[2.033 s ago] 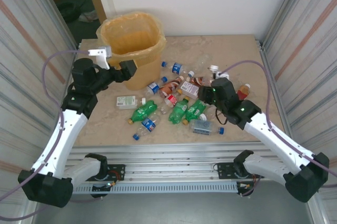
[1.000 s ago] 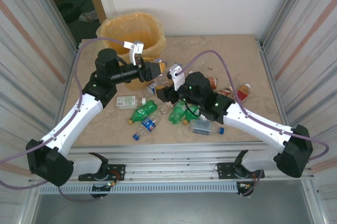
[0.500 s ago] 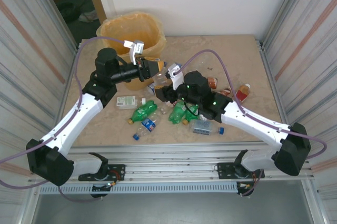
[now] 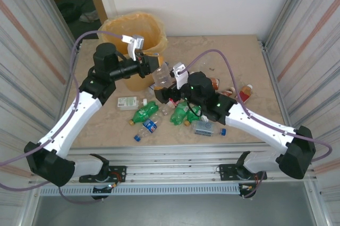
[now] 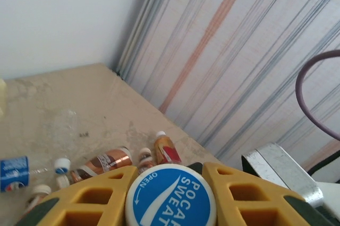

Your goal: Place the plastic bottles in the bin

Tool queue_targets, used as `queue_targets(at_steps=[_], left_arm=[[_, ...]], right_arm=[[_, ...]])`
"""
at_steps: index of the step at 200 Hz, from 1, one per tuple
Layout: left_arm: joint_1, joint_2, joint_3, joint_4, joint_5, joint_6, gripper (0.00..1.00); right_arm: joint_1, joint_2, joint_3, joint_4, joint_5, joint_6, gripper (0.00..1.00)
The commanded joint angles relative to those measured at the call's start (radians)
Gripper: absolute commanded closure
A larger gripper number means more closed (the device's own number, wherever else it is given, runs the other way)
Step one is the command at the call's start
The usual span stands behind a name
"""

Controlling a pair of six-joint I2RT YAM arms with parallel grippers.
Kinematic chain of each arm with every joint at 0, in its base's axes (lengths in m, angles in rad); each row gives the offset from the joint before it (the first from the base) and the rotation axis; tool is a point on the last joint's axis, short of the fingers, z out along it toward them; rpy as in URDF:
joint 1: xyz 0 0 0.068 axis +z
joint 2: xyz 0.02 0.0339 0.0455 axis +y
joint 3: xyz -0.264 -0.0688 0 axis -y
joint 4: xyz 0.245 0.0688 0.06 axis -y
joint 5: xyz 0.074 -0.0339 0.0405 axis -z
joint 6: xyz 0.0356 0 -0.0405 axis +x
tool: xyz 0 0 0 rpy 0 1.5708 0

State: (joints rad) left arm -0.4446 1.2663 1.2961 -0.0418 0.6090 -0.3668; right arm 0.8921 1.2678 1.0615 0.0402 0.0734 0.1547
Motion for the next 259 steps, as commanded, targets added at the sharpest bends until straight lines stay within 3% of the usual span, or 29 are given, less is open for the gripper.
queue_targets(at_steps=[1, 61, 99, 131, 202, 259], left_arm=[[0.012, -0.001, 0.085, -0.015, -0.062, 0.086, 1.0], [0.119, 0.039, 0.231, -0.015, -0.125, 0.125, 1.0], [0.186, 0.086, 0.301, 0.014, -0.256, 0.19, 1.0], [0.222, 0.174, 0.376, 0.027, -0.354, 0.248, 1.0], [0.277, 0.412, 0.555, -0.057, -0.388, 0.28, 1.0], [0.279, 0.546, 0.614, -0.105, -0.391, 0.291, 1.0]], right_arm=[[0.006, -0.065, -0.024, -0.013, 0.069, 0.044, 0.02], [0.004, -0.151, -0.014, -0.145, 0.246, 0.11, 0.02], [-0.026, -0.18, -0.004, -0.244, 0.423, 0.209, 0.02], [-0.095, -0.21, -0.02, -0.308, 0.431, 0.31, 0.02], [-0.223, -0.273, -0.037, -0.486, 0.511, 0.46, 0.02], [-0.382, -0.336, -0.064, -0.595, 0.436, 0.576, 0.02]])
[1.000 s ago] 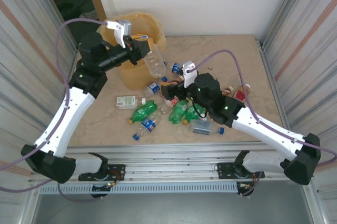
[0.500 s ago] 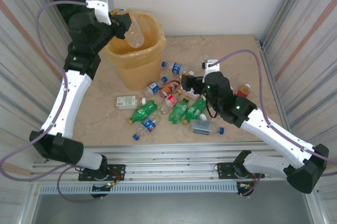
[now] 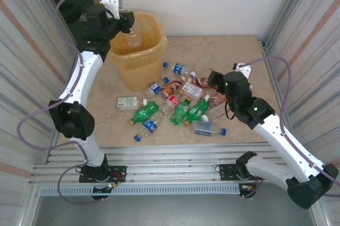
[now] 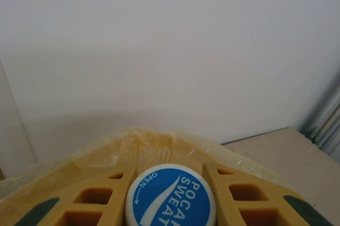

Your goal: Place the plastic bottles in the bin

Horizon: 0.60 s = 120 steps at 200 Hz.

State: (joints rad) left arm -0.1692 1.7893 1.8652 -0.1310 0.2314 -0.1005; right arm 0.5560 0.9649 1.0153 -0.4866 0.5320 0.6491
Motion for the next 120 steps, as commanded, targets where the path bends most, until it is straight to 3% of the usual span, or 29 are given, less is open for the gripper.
queue_targets(at_steps=[1, 120], left_arm=[[0.004, 0.025, 0.044, -0.017, -0.013, 0.025, 1.0], [0.004, 0.143, 0.022, -0.057, -0.022, 0.043, 1.0]], right_arm=[[-0.049, -0.033, -0.019, -0.069, -0.023, 0.082, 0.02], [-0.225, -0.042, -0.078, -0.179, -0.122, 0.184, 0.02]])
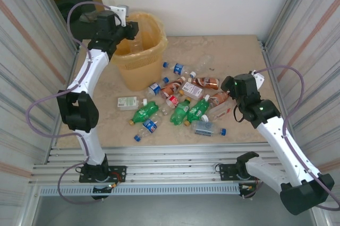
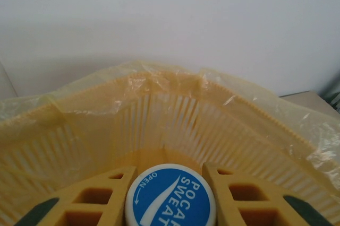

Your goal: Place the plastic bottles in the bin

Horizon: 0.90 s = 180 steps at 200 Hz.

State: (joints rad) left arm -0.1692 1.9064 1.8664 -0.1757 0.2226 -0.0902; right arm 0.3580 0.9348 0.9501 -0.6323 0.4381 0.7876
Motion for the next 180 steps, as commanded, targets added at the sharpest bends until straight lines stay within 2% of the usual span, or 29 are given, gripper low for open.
queue_targets(at_steps=[1, 52, 90, 132, 166, 180], left_arm=[[0.004, 0.027, 0.02, -0.013, -0.013, 0.033, 1.0], [0.004, 0.084, 0.02, -0.035, -0.019, 0.061, 1.0], [0.004, 0.115, 0.028, -0.056, -0.022, 0.07, 0.79], [0.004, 0.113, 0.042, -0.067, -0.011, 0.073, 0.5], [0.004, 0.085, 0.05, -0.071, -0.006, 0.07, 0.37], [0.004, 0.07, 0.056, -0.077, -0.005, 0.072, 0.34]], right_arm=[[-0.028, -0.011, -0.014, -0.033, -0.029, 0.046, 0.02], [-0.093, 0.003, -0.038, -0.053, -0.095, 0.051, 0.02], [-0.134, 0.025, -0.056, -0.067, -0.12, 0.049, 0.02], [-0.179, 0.071, -0.079, -0.056, -0.166, 0.046, 0.02], [-0.206, 0.106, -0.098, -0.031, -0.2, 0.041, 0.02], [-0.217, 0.116, -0.103, -0.022, -0.215, 0.039, 0.01]])
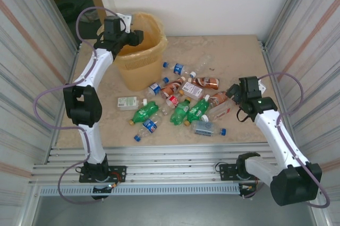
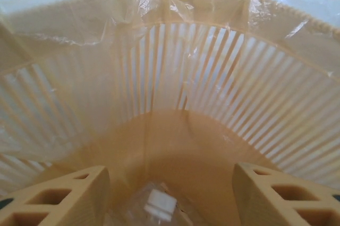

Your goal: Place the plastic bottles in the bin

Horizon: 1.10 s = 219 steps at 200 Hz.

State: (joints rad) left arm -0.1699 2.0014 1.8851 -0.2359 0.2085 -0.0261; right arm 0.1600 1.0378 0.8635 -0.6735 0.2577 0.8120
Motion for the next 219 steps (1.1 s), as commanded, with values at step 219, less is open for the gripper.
queue_targets(at_steps=[219], left_arm=[[0.004, -0.677, -0.373, 0.009, 0.021, -0.111, 0.06]], right_arm=[[-0.309, 0.399, 0.144, 0.082, -0.302, -0.227, 0.09]])
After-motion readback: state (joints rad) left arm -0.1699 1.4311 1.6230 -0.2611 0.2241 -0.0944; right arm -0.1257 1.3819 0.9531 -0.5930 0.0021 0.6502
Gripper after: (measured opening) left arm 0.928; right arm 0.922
